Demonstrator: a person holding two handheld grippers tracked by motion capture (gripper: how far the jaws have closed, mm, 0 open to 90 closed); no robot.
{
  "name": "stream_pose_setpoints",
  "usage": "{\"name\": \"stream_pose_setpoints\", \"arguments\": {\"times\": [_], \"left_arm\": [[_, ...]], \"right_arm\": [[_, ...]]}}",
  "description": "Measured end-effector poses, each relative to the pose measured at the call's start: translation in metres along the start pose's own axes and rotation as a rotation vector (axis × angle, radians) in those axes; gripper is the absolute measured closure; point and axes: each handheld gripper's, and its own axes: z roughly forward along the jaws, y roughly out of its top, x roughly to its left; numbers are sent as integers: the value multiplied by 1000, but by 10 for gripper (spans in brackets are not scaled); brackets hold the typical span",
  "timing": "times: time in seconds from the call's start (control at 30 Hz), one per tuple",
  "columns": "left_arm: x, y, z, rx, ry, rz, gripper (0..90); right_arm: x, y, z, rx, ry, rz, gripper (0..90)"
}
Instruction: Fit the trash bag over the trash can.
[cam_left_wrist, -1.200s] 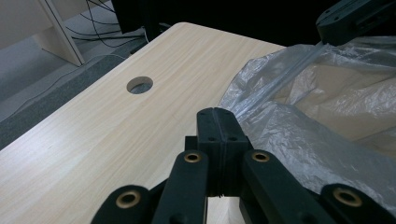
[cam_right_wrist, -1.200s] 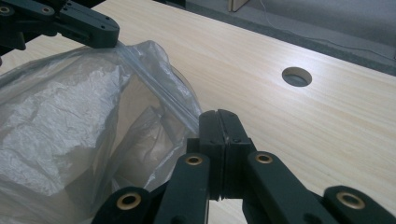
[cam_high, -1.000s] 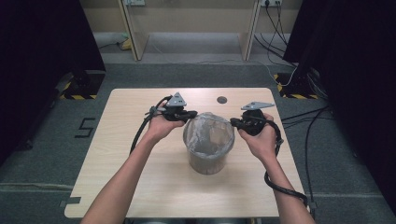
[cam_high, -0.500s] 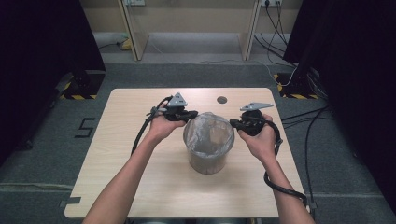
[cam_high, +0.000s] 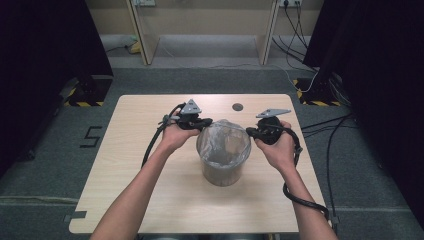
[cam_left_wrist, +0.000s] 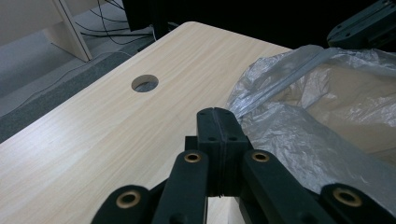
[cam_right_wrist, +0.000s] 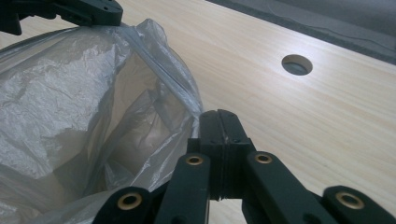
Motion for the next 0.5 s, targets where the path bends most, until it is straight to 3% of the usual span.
{"name": "stream_pose_setpoints", "arguments": {"times": [0.2,0.5], "left_arm": [[0,0,1,-9,0,6,894],[1,-1,0,-13,-2,1,886]], "right_arm": [[-1,4,-3,-14,-22,-10,786],[3,14,-6,-53,-9,-27,733]]}}
